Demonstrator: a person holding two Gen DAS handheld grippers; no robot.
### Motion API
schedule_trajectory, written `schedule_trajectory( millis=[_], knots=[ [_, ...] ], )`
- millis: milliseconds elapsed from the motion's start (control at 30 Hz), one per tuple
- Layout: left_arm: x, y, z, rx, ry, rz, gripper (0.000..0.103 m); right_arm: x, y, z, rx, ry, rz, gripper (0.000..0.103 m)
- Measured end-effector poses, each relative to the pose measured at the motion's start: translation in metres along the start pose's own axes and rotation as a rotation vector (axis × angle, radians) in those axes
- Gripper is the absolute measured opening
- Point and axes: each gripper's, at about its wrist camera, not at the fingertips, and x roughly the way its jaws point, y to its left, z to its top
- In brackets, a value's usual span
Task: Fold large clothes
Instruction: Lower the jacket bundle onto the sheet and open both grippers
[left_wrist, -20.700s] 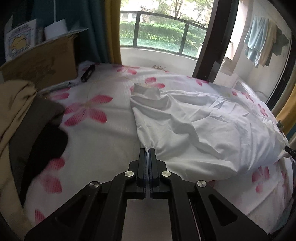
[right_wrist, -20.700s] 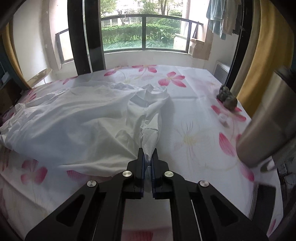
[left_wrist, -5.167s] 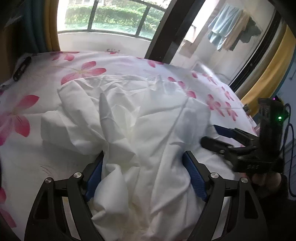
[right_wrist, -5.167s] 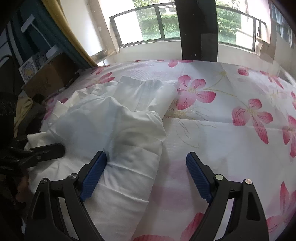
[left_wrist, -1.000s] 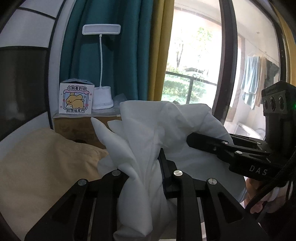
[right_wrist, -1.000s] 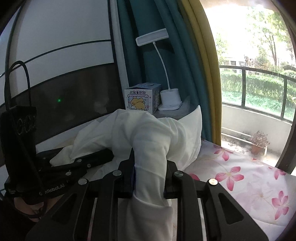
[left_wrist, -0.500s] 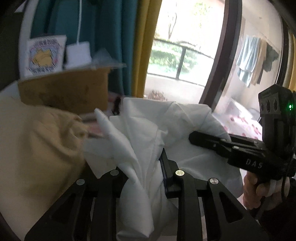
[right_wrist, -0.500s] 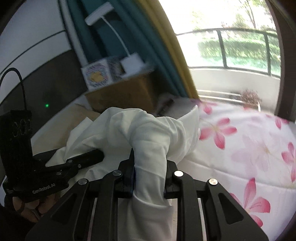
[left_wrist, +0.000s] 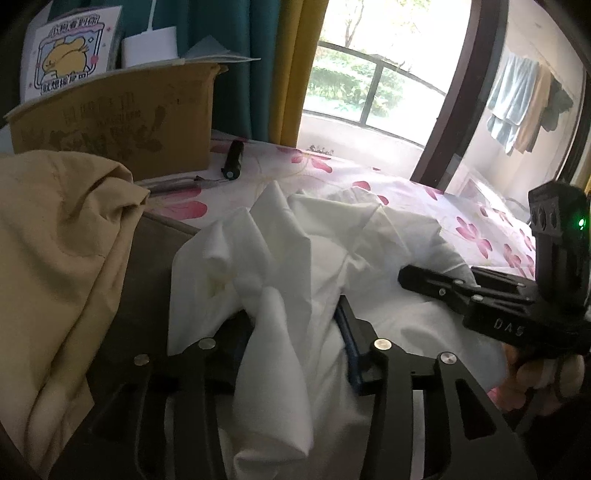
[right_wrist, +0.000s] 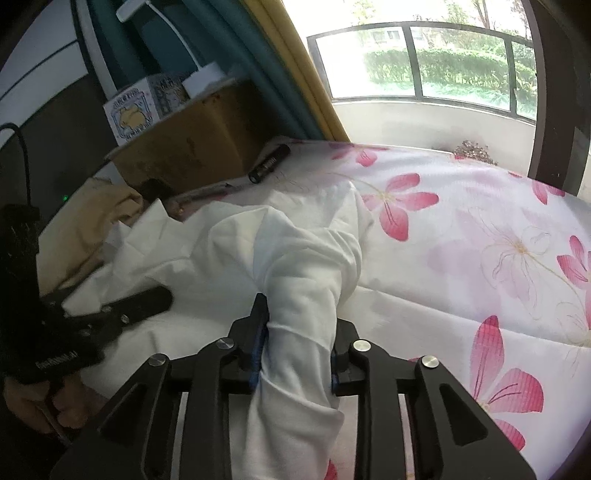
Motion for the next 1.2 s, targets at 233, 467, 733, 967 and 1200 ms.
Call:
schedule_trajectory(
  millis=[233,467,733,967,1200],
  knots=[
    [0.008,-0.005,0.003,0.019,0.000,0.026,0.048,0.010,-0.008,0.003,0.036,0.025,-0.002,0.032],
    [0.014,-0.009,0.005,0.033,0.003,0.059,0.049,0.013,-0.013,0.003,0.062,0.037,-0.014,0.040],
    [0.010,-0.012,0.006,0.015,0.019,0.064,0.049,0.008,-0.015,-0.001,0.057,0.036,-0.089,0.067],
    [0.002,-0.009,-0.001,-0.009,0.038,0.039,0.053,0.000,-0.016,-0.006,0.064,0.050,-0.108,0.075],
    [-0.007,-0.012,-0.007,-0.009,0.051,0.051,0.054,-0.013,-0.017,-0.012,0.078,0.070,-0.110,0.083]
  ],
)
